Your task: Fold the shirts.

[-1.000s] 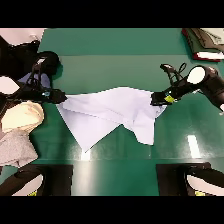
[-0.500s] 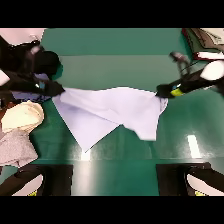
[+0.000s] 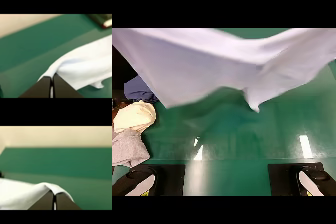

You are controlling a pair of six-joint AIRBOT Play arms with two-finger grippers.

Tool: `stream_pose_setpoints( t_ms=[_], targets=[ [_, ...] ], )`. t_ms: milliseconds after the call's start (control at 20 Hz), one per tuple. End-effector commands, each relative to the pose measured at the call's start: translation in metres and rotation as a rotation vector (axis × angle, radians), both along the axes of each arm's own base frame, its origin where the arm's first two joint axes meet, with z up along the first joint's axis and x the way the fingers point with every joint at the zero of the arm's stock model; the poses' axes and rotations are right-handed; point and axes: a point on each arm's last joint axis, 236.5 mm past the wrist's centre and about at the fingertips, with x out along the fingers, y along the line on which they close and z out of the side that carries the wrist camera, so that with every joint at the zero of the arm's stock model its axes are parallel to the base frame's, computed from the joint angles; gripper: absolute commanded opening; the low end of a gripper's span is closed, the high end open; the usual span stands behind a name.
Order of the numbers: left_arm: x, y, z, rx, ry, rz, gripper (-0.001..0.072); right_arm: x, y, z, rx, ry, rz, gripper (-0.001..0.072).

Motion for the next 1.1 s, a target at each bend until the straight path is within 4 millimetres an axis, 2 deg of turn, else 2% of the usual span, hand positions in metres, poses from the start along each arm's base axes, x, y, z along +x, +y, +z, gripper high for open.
stream_pose_setpoints(
  t_ms=[0, 100, 150, 200, 250, 350, 400, 450, 500, 550, 650, 750, 850, 900, 950, 1050],
  targets=[
    [-0.073, 0.007, 0.073, -0.037, -0.244, 0.008, 0.0022, -0.07, -0.017, 0.071, -0.035, -0.22, -0.113, 0.0016],
    [-0.108, 0.011, 0.101, -0.085, -0.355, 0.015, 0.0022, -0.09, -0.023, 0.089, -0.058, -0.267, -0.164, 0.0015],
    [-0.121, 0.013, 0.11, -0.118, -0.387, 0.019, 0.0021, -0.094, -0.026, 0.091, -0.072, -0.256, -0.184, 0.0014],
    [-0.125, 0.014, 0.113, -0.127, -0.395, 0.019, 0.0021, -0.093, -0.029, 0.088, -0.085, -0.226, -0.2, 0.0015],
    [-0.122, 0.014, 0.111, -0.126, -0.387, 0.02, 0.0021, -0.087, -0.033, 0.082, -0.08, -0.178, -0.213, 0.0014],
    [-0.09, 0.019, 0.085, -0.105, -0.301, 0.062, 0.0021, -0.062, -0.044, 0.055, -0.054, -0.027, -0.221, 0.0014],
    [-0.059, 0.022, 0.056, -0.091, -0.205, 0.089, 0.0021, -0.043, -0.049, 0.03, -0.029, 0.083, -0.207, 0.0014],
    [-0.025, 0.023, 0.017, -0.073, -0.08, 0.107, 0.0021, -0.019, -0.049, -0.002, 0.003, 0.21, -0.163, 0.0014],
    [0.005, 0.02, -0.029, -0.045, 0.057, 0.105, 0.0021, 0.001, -0.053, -0.038, 0.032, 0.341, -0.139, 0.0014],
    [0.033, 0.014, -0.083, -0.017, 0.221, 0.093, 0.0021, 0.021, -0.056, -0.082, 0.068, 0.491, -0.11, 0.0014],
    [0.074, 0.003, -0.184, 0.001, 0.499, 0.062, 0.0021, 0.05, -0.064, -0.166, 0.132, 0.752, -0.076, 0.0014],
    [0.106, -0.007, -0.271, -0.01, 0.707, 0.049, 0.0022, 0.077, -0.061, -0.237, 0.158, 0.914, -0.026, 0.0014],
    [0.132, -0.013, -0.338, -0.009, 0.825, 0.036, 0.0022, 0.104, -0.048, -0.29, 0.153, 0.982, 0.021, 0.0014],
    [0.144, -0.013, -0.363, -0.008, 0.861, 0.046, 0.0022, 0.119, -0.041, -0.31, 0.147, 0.982, 0.023, 0.0015],
    [0.158, -0.012, -0.384, -0.015, 0.883, 0.062, 0.0023, 0.137, -0.033, -0.324, 0.144, 0.955, 0.028, 0.0016],
    [0.178, -0.011, -0.409, -0.035, 0.892, 0.097, 0.0023, 0.172, -0.021, -0.345, 0.151, 0.883, 0.017, 0.0017]
  ],
)
